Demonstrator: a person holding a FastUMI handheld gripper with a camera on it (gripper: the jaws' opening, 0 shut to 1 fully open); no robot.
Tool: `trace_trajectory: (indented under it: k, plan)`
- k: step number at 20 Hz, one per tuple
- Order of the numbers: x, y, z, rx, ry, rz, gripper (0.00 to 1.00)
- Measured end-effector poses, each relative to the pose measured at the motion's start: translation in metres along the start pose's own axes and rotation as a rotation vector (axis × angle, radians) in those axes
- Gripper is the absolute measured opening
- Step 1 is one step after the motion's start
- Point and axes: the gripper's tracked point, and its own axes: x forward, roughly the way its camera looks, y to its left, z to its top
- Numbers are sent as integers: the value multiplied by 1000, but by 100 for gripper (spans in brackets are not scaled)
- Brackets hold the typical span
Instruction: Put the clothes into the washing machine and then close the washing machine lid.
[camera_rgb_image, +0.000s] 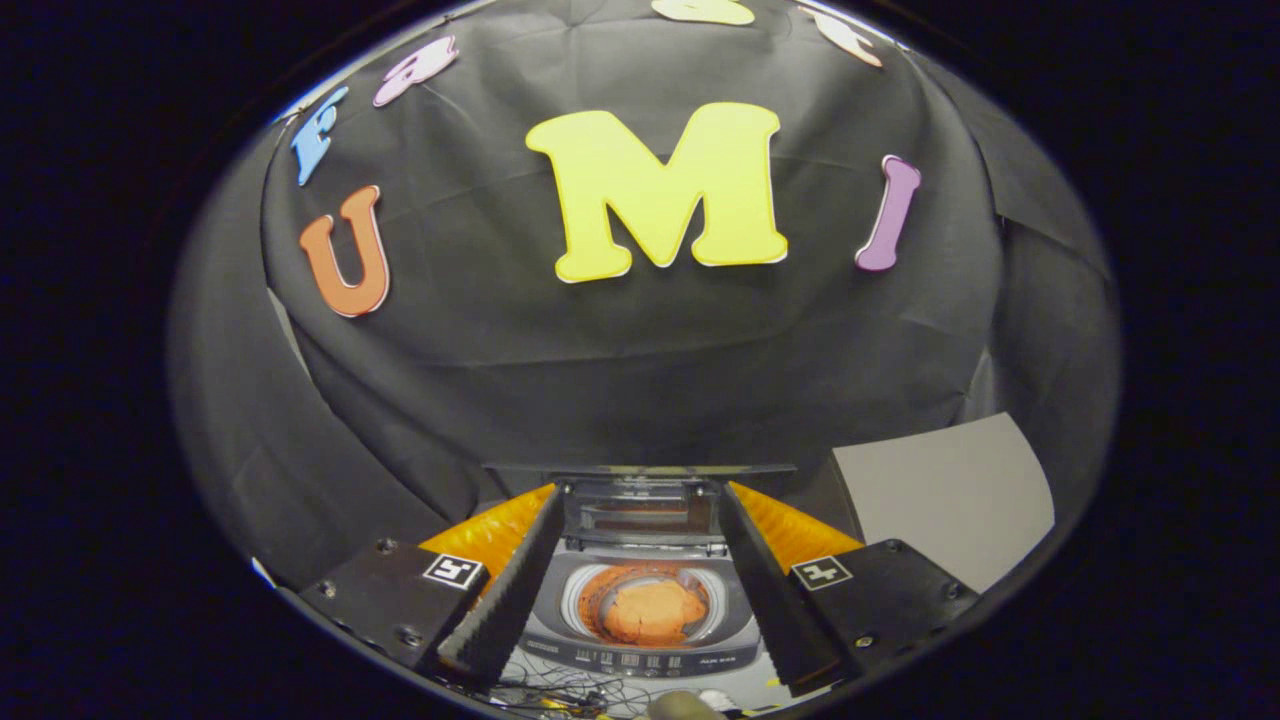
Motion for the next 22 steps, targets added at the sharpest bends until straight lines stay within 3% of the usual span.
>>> trace_trajectory:
  k: [14,22]
  plan:
    - [144,2,13,-3,162,-16,97]
    - [184,5,-8,-13,243,-17,97]
